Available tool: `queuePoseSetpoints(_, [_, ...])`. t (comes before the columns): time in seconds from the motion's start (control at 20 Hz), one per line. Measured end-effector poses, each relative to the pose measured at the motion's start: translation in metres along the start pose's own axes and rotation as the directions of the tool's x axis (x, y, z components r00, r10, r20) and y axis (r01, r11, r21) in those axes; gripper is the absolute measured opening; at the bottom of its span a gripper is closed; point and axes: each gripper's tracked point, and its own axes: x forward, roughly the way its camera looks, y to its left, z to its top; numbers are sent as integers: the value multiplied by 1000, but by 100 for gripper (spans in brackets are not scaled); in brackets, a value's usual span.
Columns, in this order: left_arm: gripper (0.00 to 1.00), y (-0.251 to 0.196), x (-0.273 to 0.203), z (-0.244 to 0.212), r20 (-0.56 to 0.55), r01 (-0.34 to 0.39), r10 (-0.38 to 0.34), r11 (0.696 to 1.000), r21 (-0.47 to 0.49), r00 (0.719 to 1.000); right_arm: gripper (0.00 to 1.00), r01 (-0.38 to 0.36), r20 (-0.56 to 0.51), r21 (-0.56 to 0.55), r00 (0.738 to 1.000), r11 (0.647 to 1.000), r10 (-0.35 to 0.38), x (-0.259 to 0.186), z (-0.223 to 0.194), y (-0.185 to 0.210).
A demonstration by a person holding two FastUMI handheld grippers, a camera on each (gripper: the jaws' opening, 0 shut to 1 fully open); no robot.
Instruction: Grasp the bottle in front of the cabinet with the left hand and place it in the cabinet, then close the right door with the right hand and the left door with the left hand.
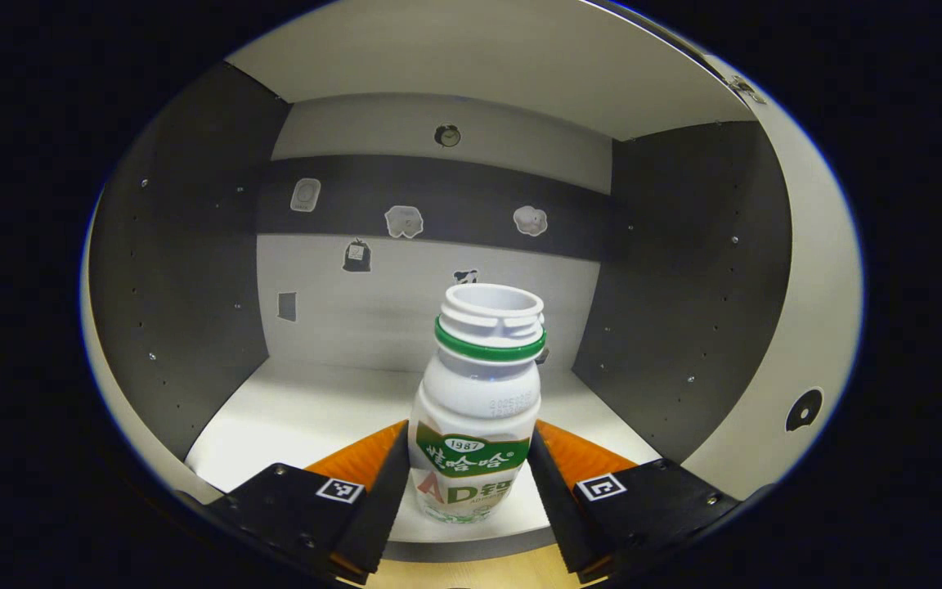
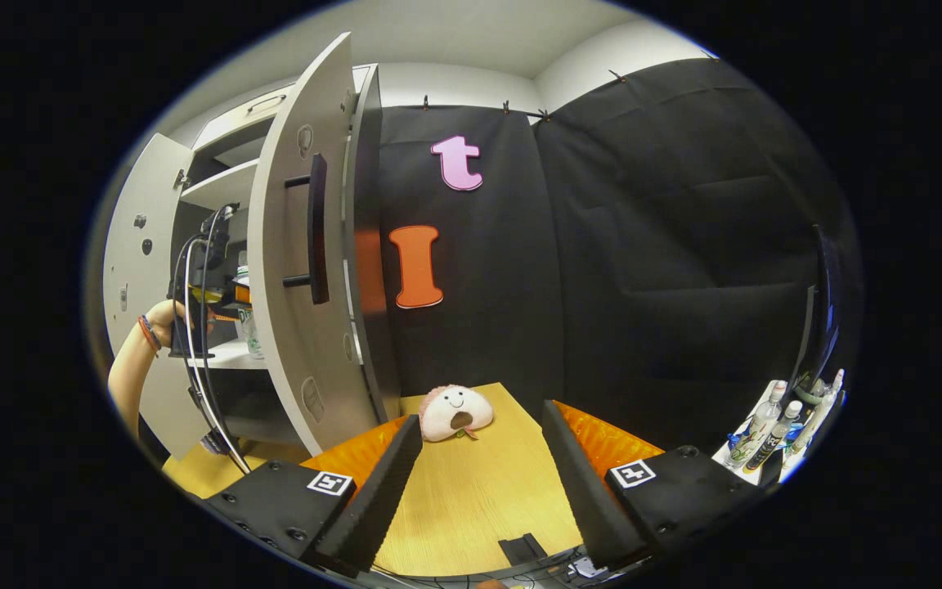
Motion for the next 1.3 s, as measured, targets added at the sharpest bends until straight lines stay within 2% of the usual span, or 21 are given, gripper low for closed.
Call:
queuePoseSetpoints(0.25, [82,-2,-4,2,1,0,0,1000,13,1000,98,6,1,11,1000,1000,-6,0,-1,-3])
queuePoseSetpoints(0.3, [84,-2,-7,3,3,-4,4,1000,14,1000,98,12,4,12,1000,1000,-12,-1,-1,-4])
queuePoseSetpoints(0.5, [95,8,-35,11,18,-23,23,999,41,1000,98,14,15,10,1000,1000,-14,-5,4,-3])
queuePoseSetpoints(0.7, [95,18,-68,28,77,-56,50,995,77,996,98,20,15,7,1000,1000,-20,-8,6,-5])
queuePoseSetpoints(1.0, [95,25,-134,38,128,-42,34,997,64,991,98,5,2,-3,1000,1000,-5,-22,5,7])
queuePoseSetpoints(1.3, [95,37,-233,42,221,-19,5,998,59,975,98,-25,-4,-30,1000,999,25,-25,3,30])
